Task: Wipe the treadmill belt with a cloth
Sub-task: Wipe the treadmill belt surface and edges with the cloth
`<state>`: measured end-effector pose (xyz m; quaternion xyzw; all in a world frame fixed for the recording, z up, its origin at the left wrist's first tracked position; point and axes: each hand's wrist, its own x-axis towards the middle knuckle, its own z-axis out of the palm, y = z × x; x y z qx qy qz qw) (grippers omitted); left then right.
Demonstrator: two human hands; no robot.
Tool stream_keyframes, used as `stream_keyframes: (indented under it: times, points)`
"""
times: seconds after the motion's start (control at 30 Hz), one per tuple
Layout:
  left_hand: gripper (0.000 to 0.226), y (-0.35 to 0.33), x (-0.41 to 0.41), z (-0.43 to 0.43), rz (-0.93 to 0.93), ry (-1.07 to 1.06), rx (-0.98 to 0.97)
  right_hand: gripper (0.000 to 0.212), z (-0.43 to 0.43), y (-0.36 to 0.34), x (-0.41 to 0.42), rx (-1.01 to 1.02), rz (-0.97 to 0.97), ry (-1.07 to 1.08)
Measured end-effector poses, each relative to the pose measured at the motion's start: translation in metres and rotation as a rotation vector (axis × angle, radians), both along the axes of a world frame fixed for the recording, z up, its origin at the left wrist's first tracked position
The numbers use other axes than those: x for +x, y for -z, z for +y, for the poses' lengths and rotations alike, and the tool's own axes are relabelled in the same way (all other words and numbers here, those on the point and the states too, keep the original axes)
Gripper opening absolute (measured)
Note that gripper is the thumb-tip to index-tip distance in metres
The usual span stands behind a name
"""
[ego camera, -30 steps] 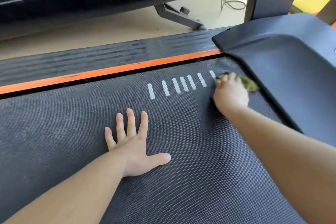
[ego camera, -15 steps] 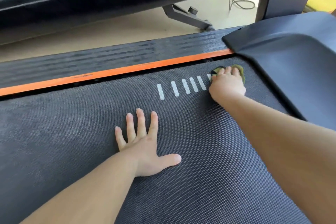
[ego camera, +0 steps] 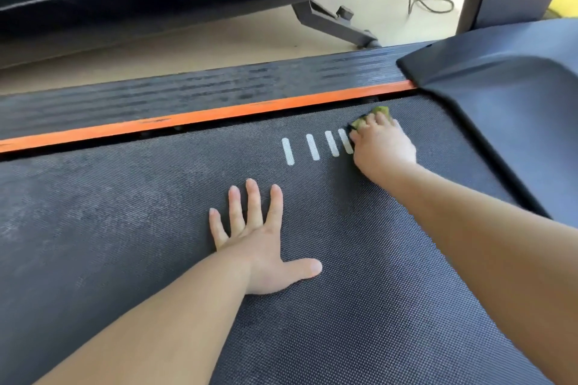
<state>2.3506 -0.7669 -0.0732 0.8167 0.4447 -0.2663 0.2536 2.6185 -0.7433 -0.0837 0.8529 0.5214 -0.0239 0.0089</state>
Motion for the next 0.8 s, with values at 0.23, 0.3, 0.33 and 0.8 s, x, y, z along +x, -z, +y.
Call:
stream_keyframes:
  times: [0.23, 0.3, 0.33, 0.8]
  points:
    - [0.136, 0.0, 0.001, 0.0, -0.001, -0.002, 0.002, 0.033, -0.034, 0.008, 0.016, 0.113, 0.177, -0.319]
    - [0.136, 0.0, 0.0, 0.0, 0.001, -0.005, 0.0, 0.037, -0.037, 0.005, 0.037, 0.05, 0.097, -0.041]
    - [0.136, 0.0, 0.0, 0.0, 0.002, -0.008, 0.001, 0.038, -0.037, 0.004, 0.031, 0.036, 0.083, 0.057]
    - [0.142, -0.01, -0.003, 0.0, -0.08, -0.077, -0.017, 0.042, -0.095, -0.06, -0.086, 0.571, 1.507, 0.608]
